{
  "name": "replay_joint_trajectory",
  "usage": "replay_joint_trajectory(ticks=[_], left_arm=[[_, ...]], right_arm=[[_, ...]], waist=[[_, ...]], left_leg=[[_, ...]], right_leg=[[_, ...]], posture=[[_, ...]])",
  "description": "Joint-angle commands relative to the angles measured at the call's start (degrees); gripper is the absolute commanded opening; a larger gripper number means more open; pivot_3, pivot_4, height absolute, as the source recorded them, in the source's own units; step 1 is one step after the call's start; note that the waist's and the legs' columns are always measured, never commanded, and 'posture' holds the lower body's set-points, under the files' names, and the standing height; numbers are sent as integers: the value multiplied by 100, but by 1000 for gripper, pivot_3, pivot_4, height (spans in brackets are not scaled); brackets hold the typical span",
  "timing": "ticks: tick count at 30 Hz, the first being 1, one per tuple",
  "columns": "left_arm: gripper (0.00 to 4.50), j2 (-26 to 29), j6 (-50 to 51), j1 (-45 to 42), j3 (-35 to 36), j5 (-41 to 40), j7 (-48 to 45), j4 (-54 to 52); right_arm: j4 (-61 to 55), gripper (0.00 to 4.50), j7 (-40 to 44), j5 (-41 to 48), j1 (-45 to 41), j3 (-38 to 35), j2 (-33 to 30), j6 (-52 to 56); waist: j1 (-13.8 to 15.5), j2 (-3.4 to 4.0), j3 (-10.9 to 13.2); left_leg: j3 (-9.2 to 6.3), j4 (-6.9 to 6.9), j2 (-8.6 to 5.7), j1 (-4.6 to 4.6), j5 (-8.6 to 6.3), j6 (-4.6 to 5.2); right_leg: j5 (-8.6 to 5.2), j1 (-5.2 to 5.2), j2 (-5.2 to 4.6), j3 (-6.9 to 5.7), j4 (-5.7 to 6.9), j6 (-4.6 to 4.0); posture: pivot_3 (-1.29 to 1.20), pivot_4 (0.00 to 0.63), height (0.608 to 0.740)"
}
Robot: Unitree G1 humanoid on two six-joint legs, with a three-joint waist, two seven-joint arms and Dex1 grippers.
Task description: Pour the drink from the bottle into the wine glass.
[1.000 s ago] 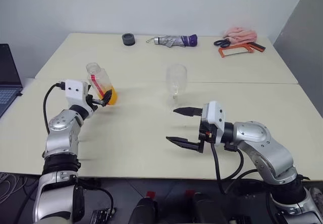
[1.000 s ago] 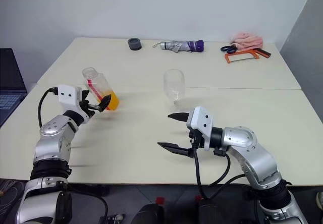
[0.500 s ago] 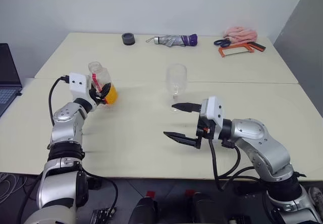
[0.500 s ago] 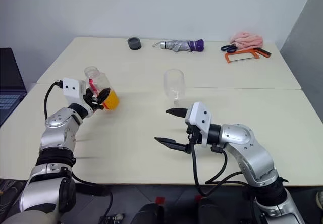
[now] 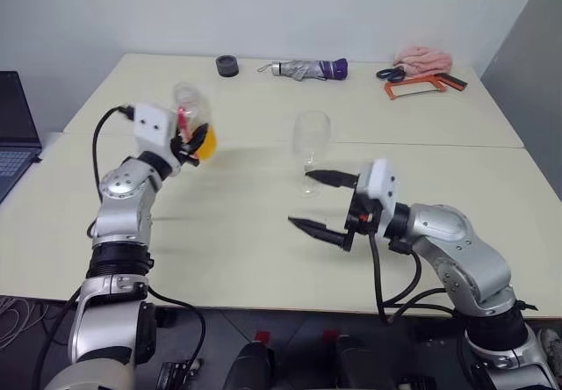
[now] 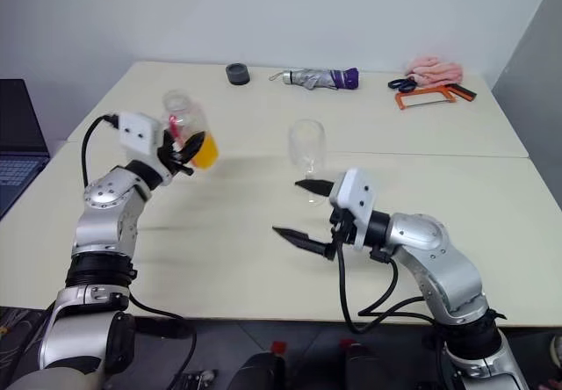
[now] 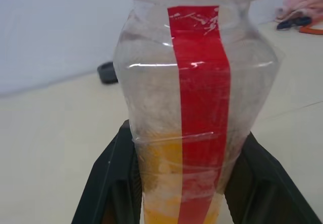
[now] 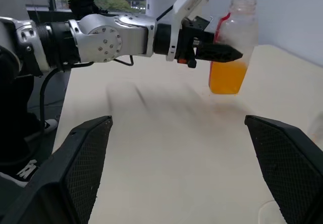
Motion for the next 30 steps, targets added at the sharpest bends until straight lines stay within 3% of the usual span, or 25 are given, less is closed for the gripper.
replay_joint_trajectory(ticks=[1, 11, 22, 30], left_arm=[[1690, 73, -321, -364, -271, 368, 24, -500], [1689, 116, -1784, -1359, -1149, 1471, -40, 466], [1689, 221, -3536, -2157, -1587, 2336, 296, 1966], [1689, 401, -4515, -2654, -1998, 3291, 1068, 2748]], right_arm=[[-148, 4500, -430, 76, -118, -341, 147, -30], [170, 4500, -1169, -351, -272, -449, 467, -429], [72, 4500, -1181, -477, 107, -444, 379, -723], [-139, 4500, -1194, -469, 356, -484, 182, -679]], waist=[[-1, 0, 0], [-20, 0, 0], [-17, 0, 0], [-20, 0, 0]], left_leg=[[4, 0, 0, 2, 0, 0], [15, -3, -6, 3, -2, 3], [15, -3, -8, 0, -10, 18], [17, -3, -11, 0, -11, 19]], right_leg=[[0, 0, 1, 2, 1, 0], [0, -5, 24, 8, 2, 0], [0, -7, 25, 7, 1, 0], [0, -8, 27, 7, 1, 0]], posture=[[0, 150, 740], [0, 150, 740], [0, 150, 740], [0, 150, 740]])
